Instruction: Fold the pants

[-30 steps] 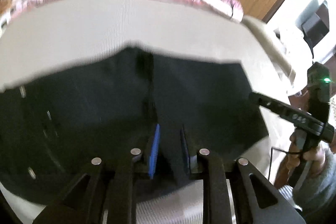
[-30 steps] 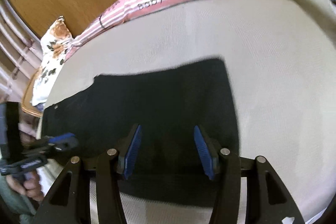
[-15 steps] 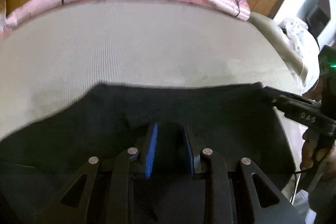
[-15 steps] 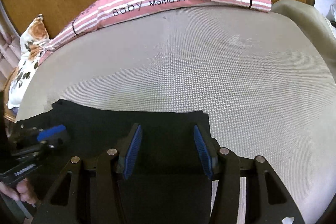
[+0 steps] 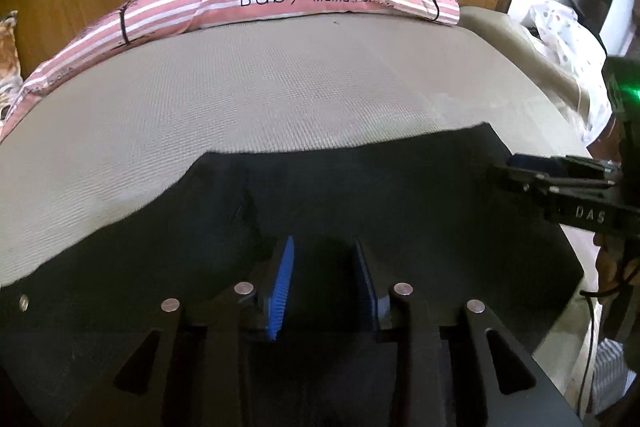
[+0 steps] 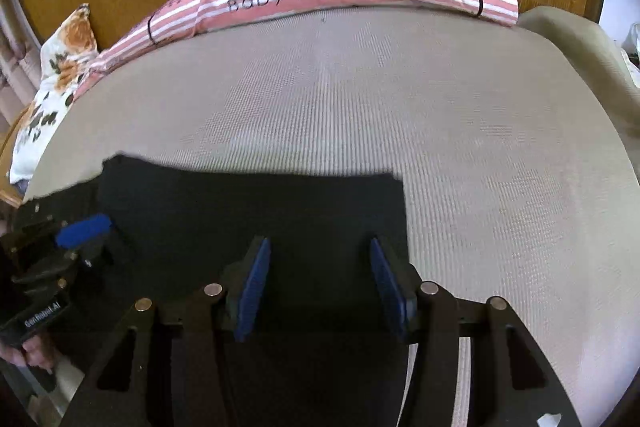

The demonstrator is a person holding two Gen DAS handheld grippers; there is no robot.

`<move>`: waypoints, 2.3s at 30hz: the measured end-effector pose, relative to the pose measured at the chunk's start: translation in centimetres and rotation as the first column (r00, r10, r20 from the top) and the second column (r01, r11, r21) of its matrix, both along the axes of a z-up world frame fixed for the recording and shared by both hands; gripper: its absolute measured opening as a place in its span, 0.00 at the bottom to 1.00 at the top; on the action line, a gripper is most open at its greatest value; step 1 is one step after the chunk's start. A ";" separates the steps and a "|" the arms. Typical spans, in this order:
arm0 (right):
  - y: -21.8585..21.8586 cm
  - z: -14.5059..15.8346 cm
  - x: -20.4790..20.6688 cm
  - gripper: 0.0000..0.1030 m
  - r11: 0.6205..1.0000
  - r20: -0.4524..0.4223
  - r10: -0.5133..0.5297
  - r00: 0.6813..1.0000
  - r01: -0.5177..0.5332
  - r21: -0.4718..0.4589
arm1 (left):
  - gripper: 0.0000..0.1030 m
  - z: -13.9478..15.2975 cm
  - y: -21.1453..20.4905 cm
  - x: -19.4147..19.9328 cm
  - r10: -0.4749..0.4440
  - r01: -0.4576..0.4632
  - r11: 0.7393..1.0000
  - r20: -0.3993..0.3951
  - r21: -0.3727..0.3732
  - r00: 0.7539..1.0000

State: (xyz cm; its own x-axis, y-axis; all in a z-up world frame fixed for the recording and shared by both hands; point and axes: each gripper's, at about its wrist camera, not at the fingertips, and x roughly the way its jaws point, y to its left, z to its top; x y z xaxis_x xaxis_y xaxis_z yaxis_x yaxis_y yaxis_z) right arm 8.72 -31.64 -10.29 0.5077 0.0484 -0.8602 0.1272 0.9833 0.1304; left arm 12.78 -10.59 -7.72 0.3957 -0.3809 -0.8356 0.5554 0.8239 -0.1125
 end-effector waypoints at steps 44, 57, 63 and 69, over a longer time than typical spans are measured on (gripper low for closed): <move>16.5 -0.4 -4.7 0.52 0.924 -0.051 0.344 0.938 -0.328 0.196 | 0.53 1.5 32.3 -9.9 0.704 -0.765 0.579 -0.301 -0.281 0.644; 17.0 0.4 -5.0 0.57 0.911 -0.011 0.345 0.939 -0.332 0.243 | 0.53 -2.9 34.2 -10.0 0.645 -0.820 0.454 -0.506 -0.349 0.573; 16.6 0.2 -5.0 0.57 0.913 -0.017 0.334 0.942 -0.319 0.253 | 0.53 -3.9 34.7 -9.1 0.614 -0.817 0.419 -0.539 -0.397 0.577; 16.3 -0.2 -5.0 0.57 0.914 -0.029 0.327 0.945 -0.308 0.263 | 0.56 -4.6 35.4 -8.8 0.598 -0.816 0.354 -0.561 -0.457 0.573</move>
State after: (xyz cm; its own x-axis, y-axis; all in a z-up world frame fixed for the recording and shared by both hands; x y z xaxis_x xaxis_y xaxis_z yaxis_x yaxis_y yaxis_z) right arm 3.74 -15.35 -10.49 0.3679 0.4162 -0.8315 -0.1680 0.9093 0.3808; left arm 4.03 24.82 -12.35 0.5998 -0.4995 -0.6251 -0.3460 0.5424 -0.7655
